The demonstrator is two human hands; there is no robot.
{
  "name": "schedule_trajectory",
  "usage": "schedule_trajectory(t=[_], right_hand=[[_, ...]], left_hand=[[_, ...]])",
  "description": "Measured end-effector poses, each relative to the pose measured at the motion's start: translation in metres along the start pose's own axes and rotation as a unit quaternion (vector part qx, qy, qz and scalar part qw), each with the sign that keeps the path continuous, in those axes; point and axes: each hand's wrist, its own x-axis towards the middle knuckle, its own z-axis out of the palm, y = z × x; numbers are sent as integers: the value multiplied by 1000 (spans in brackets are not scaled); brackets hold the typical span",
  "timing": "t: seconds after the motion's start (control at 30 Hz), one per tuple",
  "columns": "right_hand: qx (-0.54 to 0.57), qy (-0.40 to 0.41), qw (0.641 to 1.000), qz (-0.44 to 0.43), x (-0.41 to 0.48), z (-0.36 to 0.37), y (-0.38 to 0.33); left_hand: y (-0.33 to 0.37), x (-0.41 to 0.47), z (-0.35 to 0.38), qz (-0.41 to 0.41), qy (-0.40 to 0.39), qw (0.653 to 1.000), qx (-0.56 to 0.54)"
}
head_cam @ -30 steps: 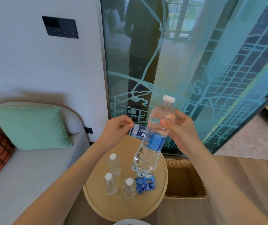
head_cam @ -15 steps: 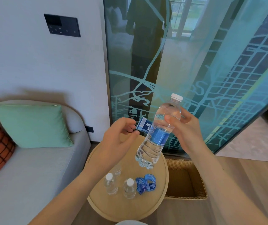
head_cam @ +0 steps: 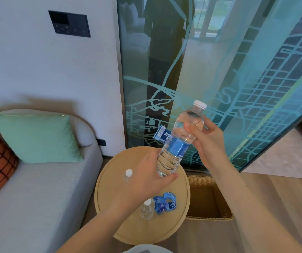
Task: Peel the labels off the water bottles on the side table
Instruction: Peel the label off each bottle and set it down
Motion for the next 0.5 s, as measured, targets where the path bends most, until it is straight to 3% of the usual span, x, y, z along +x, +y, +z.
schedule_trajectory(t=[0.3,0.5], right_hand=[[-81,-26,996,-5,7,-4,0],[39,-116,991,55,9,-12,5]], left_hand=[[4,-2,-11,-4,-7,1000,-7],[7,-8,-19,-32,-9,992,-118]])
